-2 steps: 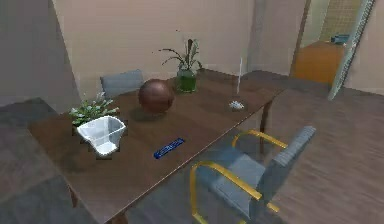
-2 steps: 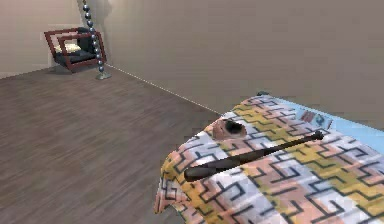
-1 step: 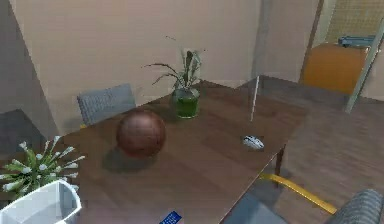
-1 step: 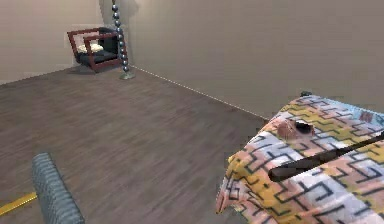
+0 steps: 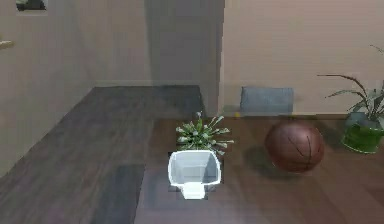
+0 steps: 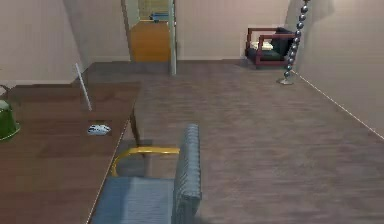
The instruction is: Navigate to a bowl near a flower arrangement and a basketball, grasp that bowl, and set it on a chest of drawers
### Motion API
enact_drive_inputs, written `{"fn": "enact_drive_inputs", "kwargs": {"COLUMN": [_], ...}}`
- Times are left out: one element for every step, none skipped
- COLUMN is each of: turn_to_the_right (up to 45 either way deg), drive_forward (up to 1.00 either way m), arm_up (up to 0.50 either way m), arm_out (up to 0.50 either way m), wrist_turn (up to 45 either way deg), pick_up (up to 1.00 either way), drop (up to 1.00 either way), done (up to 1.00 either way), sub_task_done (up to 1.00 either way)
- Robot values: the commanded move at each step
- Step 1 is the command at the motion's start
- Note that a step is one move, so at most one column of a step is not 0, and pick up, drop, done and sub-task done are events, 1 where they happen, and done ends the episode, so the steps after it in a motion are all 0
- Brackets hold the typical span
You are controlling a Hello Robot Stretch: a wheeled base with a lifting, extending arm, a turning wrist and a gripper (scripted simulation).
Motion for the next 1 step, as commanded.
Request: {"fn": "enact_drive_inputs", "kwargs": {"turn_to_the_right": [-45.0], "drive_forward": [0.00], "arm_up": [0.00], "arm_out": [0.00], "wrist_turn": [0.0], "pick_up": [0.00], "drop": [0.00], "done": [0.00], "sub_task_done": [0.00]}}
